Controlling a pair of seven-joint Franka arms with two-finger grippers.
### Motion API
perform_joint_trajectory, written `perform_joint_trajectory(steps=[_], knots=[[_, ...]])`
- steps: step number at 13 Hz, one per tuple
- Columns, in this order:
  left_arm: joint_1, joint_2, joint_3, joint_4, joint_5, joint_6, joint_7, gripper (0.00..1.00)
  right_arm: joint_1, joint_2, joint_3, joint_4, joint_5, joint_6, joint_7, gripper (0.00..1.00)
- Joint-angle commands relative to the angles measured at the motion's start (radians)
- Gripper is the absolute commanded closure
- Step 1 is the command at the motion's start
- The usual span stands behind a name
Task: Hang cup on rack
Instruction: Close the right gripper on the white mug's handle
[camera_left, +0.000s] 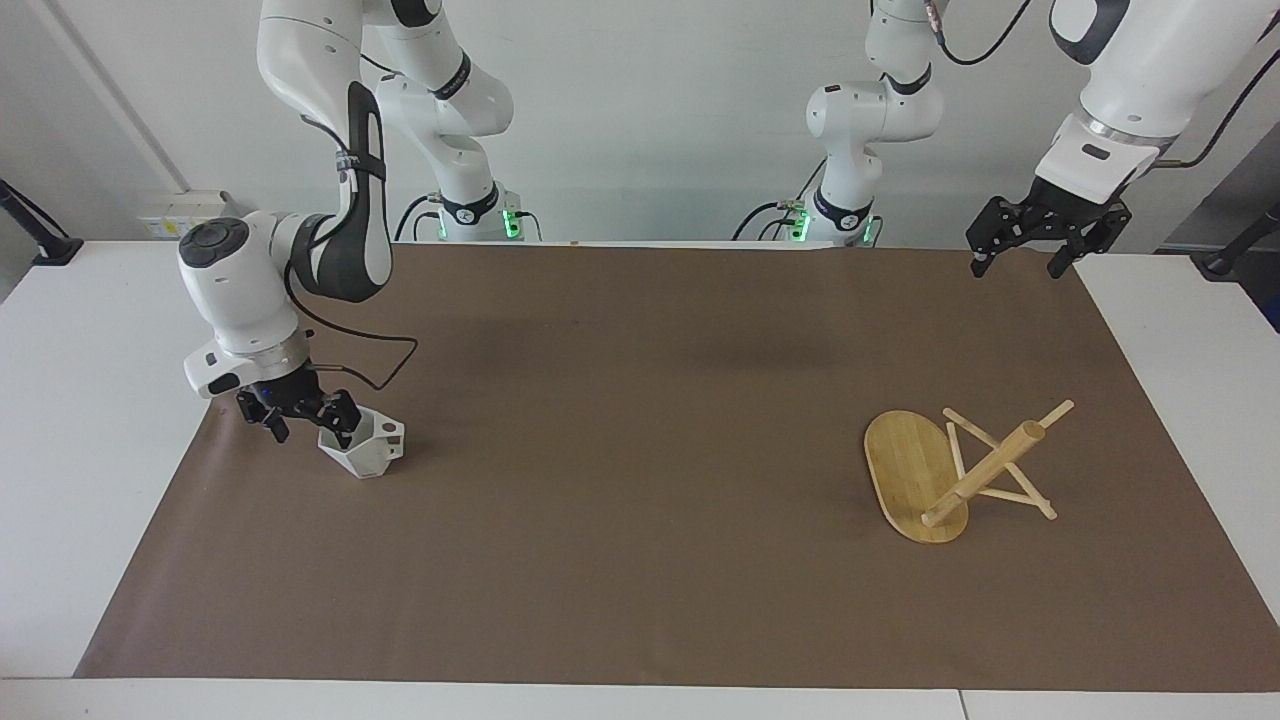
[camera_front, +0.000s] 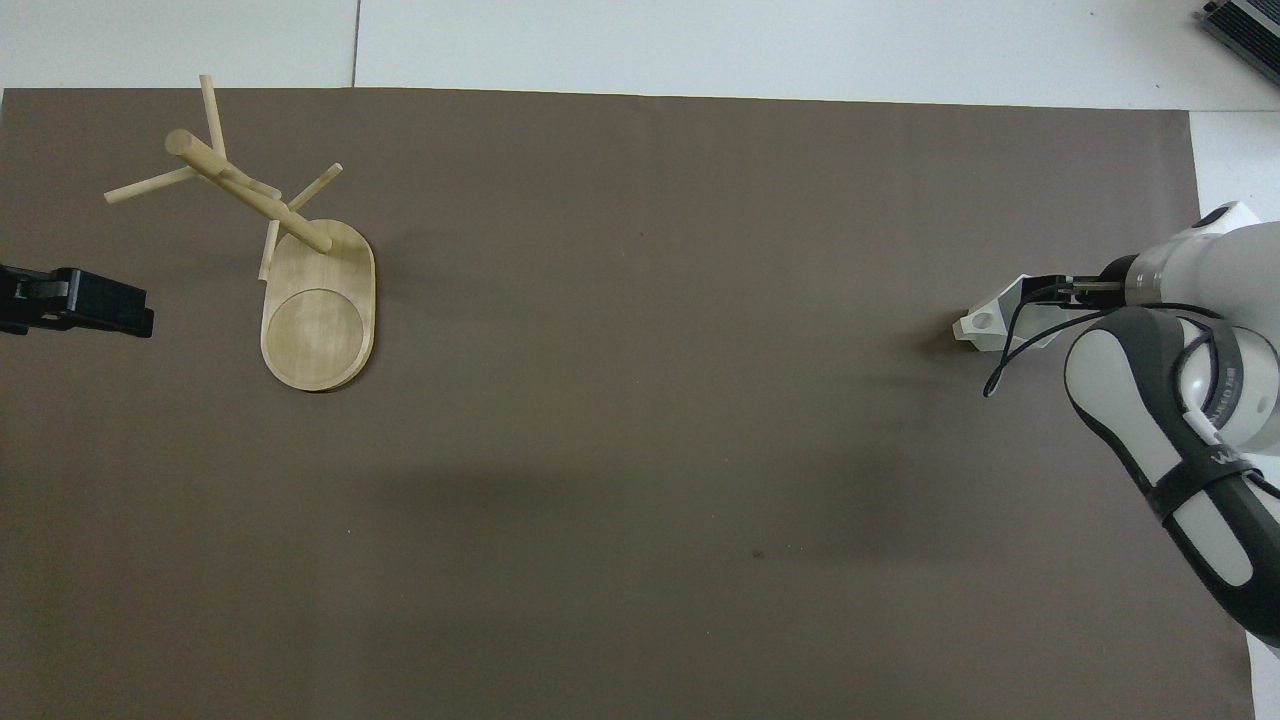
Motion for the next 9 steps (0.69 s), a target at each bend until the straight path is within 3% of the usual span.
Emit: perform_joint_trajectory(steps=[1,9], knots=[[-0.006,-0.025,0.008,-0.026,-0.002,-0.002,-0.001,0.00,-0.002,-0.004,0.005,-0.018,-0.015,0.020,-0.038,0.00],[-0.006,-0.025,0.008,-0.026,-0.002,-0.002,-0.001,0.00,-0.002,-0.006,0.007,-0.017,-0.015,0.008,-0.048,0.00]])
